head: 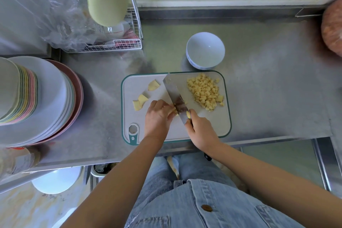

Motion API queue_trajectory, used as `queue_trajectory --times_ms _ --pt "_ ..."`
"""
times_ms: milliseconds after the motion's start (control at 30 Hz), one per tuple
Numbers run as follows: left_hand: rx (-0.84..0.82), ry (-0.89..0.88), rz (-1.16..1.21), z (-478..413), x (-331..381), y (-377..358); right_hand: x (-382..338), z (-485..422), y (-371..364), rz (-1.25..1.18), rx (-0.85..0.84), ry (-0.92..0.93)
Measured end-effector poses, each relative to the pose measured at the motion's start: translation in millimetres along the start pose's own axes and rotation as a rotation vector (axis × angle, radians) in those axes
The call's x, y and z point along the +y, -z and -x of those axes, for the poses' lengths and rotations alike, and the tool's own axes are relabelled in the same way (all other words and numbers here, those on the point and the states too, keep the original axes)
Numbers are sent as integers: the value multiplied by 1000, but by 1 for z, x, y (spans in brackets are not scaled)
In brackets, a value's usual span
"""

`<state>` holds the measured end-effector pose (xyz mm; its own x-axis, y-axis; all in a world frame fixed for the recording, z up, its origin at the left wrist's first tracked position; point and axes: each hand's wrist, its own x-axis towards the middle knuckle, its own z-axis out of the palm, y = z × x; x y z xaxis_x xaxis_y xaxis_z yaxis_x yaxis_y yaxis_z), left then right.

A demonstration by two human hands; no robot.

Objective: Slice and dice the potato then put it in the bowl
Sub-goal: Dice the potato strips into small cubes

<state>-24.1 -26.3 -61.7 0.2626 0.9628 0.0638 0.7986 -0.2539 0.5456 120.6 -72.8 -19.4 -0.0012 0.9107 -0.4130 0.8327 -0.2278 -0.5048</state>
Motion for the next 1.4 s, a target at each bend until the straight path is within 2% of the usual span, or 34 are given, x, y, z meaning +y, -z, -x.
queue_trajectory --times_ms 333,433,800,1133,1400 --pt "-37 23 -42 2 -4 4 -6 9 18 29 -24 95" --pt "-54 60 -37 0 -1 5 -7 11 16 45 -33 82" --pt "-1 35 -40 7 1 3 -8 13 9 87 -18 96" --pt "-4 36 -8 8 -2 -1 -10 6 -6 148 -51 38" --pt "-5 5 -6 9 -6 3 -3 2 -1 14 -12 42"
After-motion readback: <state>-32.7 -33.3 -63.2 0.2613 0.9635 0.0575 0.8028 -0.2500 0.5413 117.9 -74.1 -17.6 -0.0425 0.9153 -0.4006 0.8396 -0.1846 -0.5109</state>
